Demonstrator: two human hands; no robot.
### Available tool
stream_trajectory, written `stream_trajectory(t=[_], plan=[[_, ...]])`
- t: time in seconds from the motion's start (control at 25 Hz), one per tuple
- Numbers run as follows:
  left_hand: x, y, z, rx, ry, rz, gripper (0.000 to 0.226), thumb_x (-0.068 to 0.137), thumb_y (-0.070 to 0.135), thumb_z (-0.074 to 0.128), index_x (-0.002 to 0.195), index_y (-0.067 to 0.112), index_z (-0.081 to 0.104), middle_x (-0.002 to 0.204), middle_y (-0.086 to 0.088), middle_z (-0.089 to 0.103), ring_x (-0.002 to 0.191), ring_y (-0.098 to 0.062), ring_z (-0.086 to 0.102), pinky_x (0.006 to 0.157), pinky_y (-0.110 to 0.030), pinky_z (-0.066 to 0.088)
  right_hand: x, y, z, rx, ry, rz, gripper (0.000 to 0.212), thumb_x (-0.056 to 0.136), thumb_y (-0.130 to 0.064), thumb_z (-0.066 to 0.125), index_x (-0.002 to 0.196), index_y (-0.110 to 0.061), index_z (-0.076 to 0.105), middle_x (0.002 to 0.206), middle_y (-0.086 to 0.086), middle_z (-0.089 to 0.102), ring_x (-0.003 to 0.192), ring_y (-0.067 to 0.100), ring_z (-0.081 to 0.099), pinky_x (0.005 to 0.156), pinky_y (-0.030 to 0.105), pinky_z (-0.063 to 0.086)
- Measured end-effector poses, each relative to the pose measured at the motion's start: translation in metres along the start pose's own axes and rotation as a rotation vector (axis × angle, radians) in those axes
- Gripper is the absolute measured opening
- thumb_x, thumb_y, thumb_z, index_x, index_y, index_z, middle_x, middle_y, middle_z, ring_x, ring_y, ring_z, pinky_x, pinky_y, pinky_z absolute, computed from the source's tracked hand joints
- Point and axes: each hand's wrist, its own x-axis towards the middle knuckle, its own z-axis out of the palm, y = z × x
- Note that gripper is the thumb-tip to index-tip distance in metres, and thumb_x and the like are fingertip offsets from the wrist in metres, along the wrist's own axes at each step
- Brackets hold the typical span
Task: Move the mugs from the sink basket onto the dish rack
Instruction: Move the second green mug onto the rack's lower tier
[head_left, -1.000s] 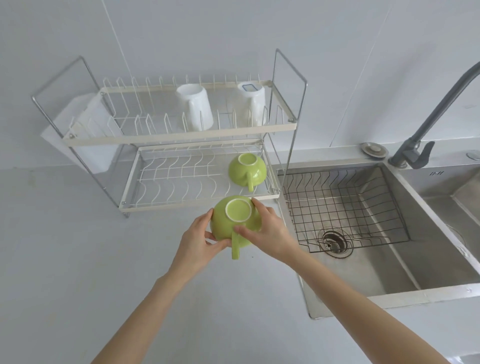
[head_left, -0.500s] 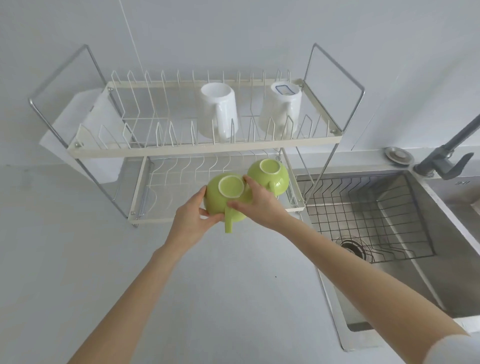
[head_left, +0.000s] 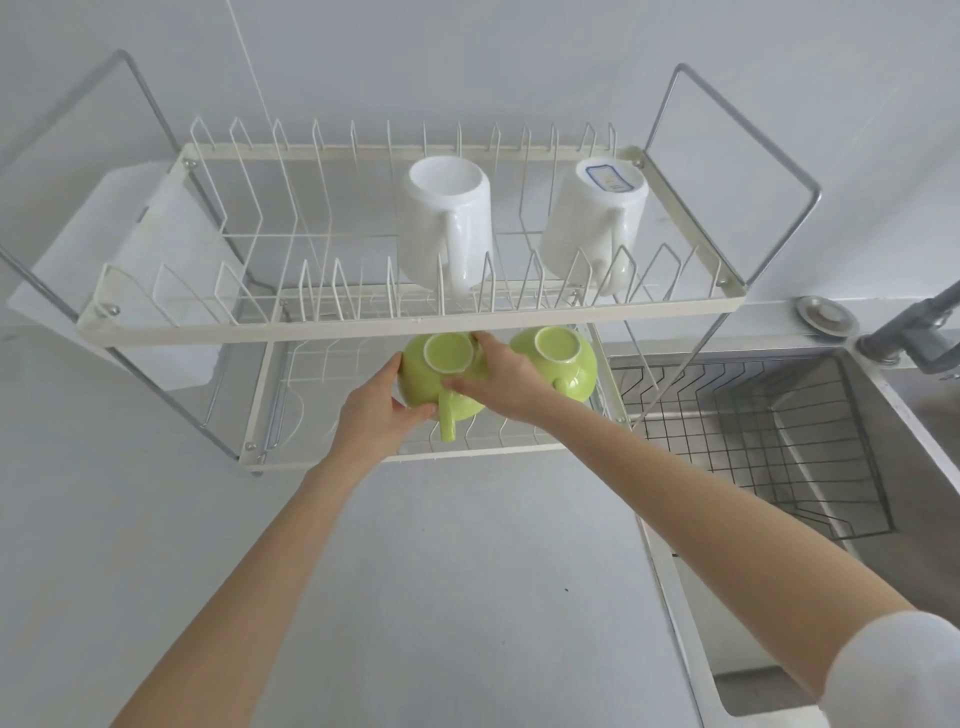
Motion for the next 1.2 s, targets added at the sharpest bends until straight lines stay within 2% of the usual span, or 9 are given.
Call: stream_trajectory(t=[0.12,0.28,0.4,0.64,0.88,0.96,1.12,1.2], plan=[[0.005,-0.004,0.004,-0.008,-0.011,-0.023,0.078,0.076,0.026,0.071,0.141,0.015,0.03,0.096,-0.018,0.06,0.083,-0.024,0.05,0.075,-0.028,0.037,0.008,0.004,0.003,-0.002,-0.003,-0.006,0.069,0.085,-0.034,0.06,0.141,-0.009,0.026,0.135,0.018,0.046,0.126,0.032,0.043,0.098,0.034,0.037],[0.01,-0.012,0.01,-0.001,-0.012,-0.058,0.078,0.076,0.032,0.069,0.142,0.017,0.028,0.116,-0.02,0.056,0.096,-0.026,0.047,0.075,-0.027,0.032,0.01,0.006,0.011,-0.039,0.009,-0.038,0.066,0.088,-0.031,0.056,0.141,-0.007,0.025,0.137,0.018,0.04,0.128,0.032,0.04,0.1,0.033,0.035],[0.011,-0.015,0.012,-0.006,-0.013,-0.047,0.078,0.078,0.034,0.068,0.142,0.017,0.028,0.129,-0.014,0.053,0.112,-0.032,0.046,0.078,-0.028,0.032,0.011,0.008,0.014,-0.104,0.044,-0.111,0.065,0.089,-0.029,0.055,0.141,-0.005,0.025,0.145,0.016,0.034,0.131,0.032,0.038,0.104,0.037,0.034],[0.009,-0.012,0.01,0.055,-0.021,-0.023,0.075,0.08,0.033,0.066,0.142,0.014,0.027,0.127,-0.018,0.053,0.116,-0.035,0.043,0.089,-0.04,0.039,0.013,0.009,0.014,-0.112,0.034,-0.112,0.067,0.09,-0.03,0.055,0.144,-0.008,0.022,0.152,0.014,0.026,0.137,0.031,0.032,0.11,0.038,0.03],[0.011,-0.011,0.008,0.073,-0.048,-0.017,0.077,0.08,0.033,0.066,0.142,0.015,0.024,0.137,-0.008,0.048,0.115,-0.036,0.044,0.084,-0.036,0.04,0.011,0.01,0.015,-0.093,0.025,-0.1,0.069,0.09,-0.03,0.054,0.145,-0.009,0.017,0.156,0.012,0.019,0.141,0.03,0.026,0.114,0.038,0.027],[0.012,-0.01,0.006,0.124,-0.075,-0.009,0.077,0.081,0.031,0.065,0.142,0.013,0.023,0.136,-0.011,0.048,0.116,-0.036,0.044,0.083,-0.036,0.041,0.01,0.009,0.013,-0.113,0.032,-0.109,0.069,0.09,-0.031,0.054,0.145,-0.009,0.019,0.155,0.012,0.022,0.139,0.03,0.029,0.111,0.039,0.03],[0.014,-0.01,0.0,0.227,-0.086,0.01,0.071,0.087,0.021,0.056,0.144,0.01,0.015,0.145,-0.016,0.036,0.124,-0.038,0.04,0.104,-0.045,0.036,0.0,0.013,-0.005,-0.215,0.153,-0.201,0.053,0.089,-0.026,0.055,0.136,-0.009,0.036,0.135,0.015,0.046,0.119,0.033,0.049,0.089,0.038,0.045],[0.014,-0.006,0.001,0.181,-0.014,0.043,0.062,0.088,0.018,0.052,0.142,0.009,0.022,0.145,-0.017,0.036,0.124,-0.039,0.04,0.106,-0.046,0.034,-0.006,0.024,-0.016,-0.221,0.219,-0.228,0.052,0.088,-0.023,0.056,0.135,-0.009,0.038,0.13,0.016,0.05,0.12,0.031,0.047,0.092,0.037,0.042]])
